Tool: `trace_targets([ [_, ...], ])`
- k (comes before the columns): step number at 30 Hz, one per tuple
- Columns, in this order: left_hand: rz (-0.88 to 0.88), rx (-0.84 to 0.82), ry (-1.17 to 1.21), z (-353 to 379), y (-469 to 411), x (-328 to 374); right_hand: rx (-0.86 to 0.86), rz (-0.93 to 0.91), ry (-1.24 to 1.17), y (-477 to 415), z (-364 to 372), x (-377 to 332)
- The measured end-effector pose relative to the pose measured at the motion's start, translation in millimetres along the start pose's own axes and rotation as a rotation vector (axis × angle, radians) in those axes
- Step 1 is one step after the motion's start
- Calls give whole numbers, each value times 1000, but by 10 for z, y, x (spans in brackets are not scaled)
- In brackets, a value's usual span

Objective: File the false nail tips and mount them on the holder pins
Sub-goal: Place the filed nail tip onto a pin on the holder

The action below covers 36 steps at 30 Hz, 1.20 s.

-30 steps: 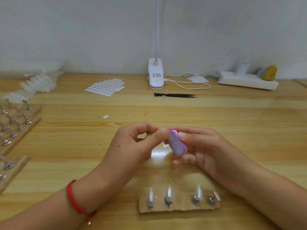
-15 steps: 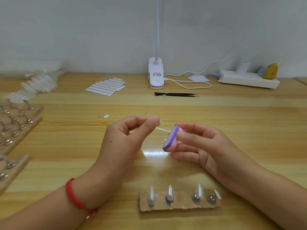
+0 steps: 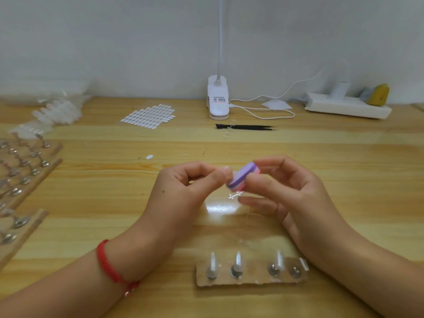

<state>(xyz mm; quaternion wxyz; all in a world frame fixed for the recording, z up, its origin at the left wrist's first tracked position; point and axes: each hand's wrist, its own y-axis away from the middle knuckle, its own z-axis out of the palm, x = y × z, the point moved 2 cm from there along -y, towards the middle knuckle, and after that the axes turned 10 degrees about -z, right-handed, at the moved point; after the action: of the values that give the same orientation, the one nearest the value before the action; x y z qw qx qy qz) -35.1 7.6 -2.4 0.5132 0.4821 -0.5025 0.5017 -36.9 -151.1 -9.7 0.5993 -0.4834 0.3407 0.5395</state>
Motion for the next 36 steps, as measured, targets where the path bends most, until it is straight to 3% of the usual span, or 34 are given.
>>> trace_targets([
  [2,-8,7,12,-7,-4,-5,38,-36,-12,-22,-49,-28],
  [6,-12,7,-5,-13,-11,-9,-92,-43,50,18,33,22],
  [10,-11,-6,-30,-11,3,-19,125,-72,-3,-110,-162,-62],
  [12,-9,10,-31,-19,5,-14,126,-51,6,-154,-234,-117],
  [16,-20,16,-36,-37,1,-33,25,-15,147,-115,-109,-120],
  [20,-16,-24,-32,-32,10,-35,-157,-116,486,-38,15,-102],
  [26,-61,-161,-42,-37,11,-37,-211,-271,528,-34,4,-118],
  [32,-83,-209,-62,-47,-3,-55,-327,-288,661,-81,-44,-242],
  [34,-73,-155,-67,-48,-12,-67,-276,-223,567,-105,-54,-214],
  [36,-75,-136,-72,-39,-10,-79,-220,-14,242,-138,-51,-146],
])
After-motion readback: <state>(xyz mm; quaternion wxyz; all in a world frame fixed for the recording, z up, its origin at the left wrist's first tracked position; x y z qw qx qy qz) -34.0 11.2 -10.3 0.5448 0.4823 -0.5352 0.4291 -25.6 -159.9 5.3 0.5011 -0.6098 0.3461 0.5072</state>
